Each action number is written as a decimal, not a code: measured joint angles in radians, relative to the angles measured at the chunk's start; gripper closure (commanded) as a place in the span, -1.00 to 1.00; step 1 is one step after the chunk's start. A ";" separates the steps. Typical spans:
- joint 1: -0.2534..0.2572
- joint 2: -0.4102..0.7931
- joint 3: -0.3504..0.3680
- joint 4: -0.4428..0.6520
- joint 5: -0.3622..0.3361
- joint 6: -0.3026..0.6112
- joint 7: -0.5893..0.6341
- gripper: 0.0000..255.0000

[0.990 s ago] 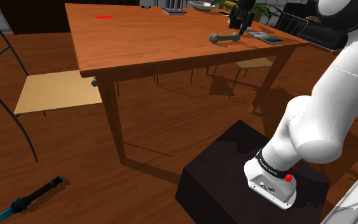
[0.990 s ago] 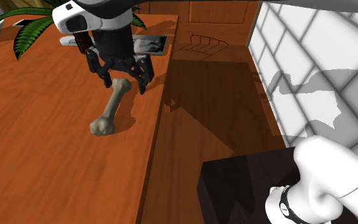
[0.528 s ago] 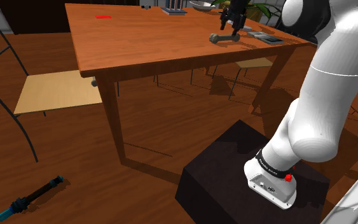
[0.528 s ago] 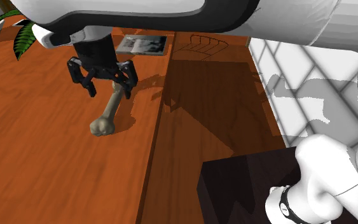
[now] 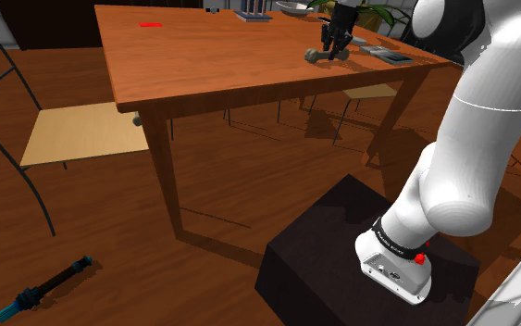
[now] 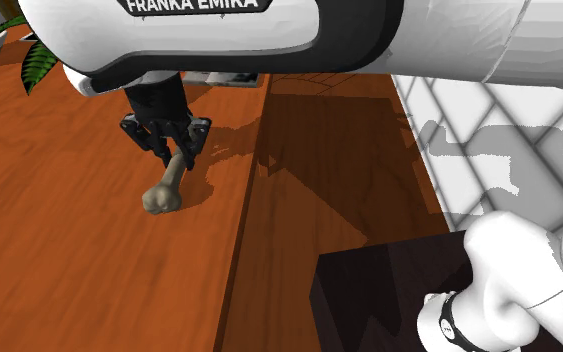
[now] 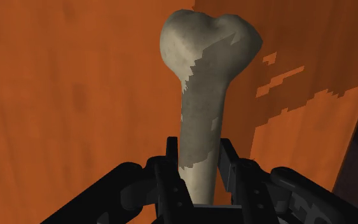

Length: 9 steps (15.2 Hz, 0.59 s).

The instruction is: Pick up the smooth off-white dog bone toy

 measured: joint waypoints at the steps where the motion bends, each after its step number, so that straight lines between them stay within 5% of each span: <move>1: 0.000 0.000 0.000 0.000 0.000 0.000 0.000 1.00; 9: 0.000 -0.002 -0.001 0.012 -0.003 -0.014 0.003 1.00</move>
